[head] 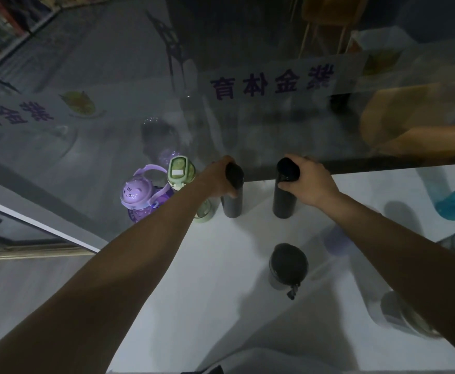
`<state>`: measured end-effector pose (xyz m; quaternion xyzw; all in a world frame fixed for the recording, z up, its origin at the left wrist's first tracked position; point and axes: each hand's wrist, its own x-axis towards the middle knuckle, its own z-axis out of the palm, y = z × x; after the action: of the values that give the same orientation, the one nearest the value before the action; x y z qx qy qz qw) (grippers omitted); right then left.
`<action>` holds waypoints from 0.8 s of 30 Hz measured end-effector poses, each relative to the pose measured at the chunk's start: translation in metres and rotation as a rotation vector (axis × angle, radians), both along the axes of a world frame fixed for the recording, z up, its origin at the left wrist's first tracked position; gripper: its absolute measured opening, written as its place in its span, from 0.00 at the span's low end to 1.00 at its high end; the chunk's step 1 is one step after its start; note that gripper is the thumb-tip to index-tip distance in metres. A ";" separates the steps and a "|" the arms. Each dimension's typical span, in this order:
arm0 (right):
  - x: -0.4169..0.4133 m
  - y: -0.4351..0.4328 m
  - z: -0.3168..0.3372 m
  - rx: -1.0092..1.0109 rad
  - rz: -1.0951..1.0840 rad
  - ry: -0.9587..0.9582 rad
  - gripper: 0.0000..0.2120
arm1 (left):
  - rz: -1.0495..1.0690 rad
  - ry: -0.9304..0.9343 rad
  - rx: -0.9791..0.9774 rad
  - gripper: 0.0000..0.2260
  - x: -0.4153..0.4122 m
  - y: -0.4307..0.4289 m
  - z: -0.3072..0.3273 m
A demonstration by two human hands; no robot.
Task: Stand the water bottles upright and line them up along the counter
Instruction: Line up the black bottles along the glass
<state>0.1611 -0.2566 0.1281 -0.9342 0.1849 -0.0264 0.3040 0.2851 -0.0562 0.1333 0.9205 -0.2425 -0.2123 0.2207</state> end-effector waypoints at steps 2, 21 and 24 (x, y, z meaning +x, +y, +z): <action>0.002 0.003 -0.001 0.015 0.016 0.000 0.33 | -0.001 0.008 0.011 0.30 -0.001 -0.002 -0.004; 0.013 -0.001 -0.011 0.066 0.046 -0.042 0.34 | 0.066 0.016 -0.058 0.34 -0.014 -0.009 -0.018; 0.015 -0.002 -0.011 0.069 0.053 -0.036 0.34 | 0.091 0.033 -0.065 0.36 -0.015 -0.009 -0.018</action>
<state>0.1759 -0.2585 0.1168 -0.9270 0.1554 -0.0289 0.3401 0.2696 -0.0655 0.1150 0.9194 -0.2034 -0.2089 0.2641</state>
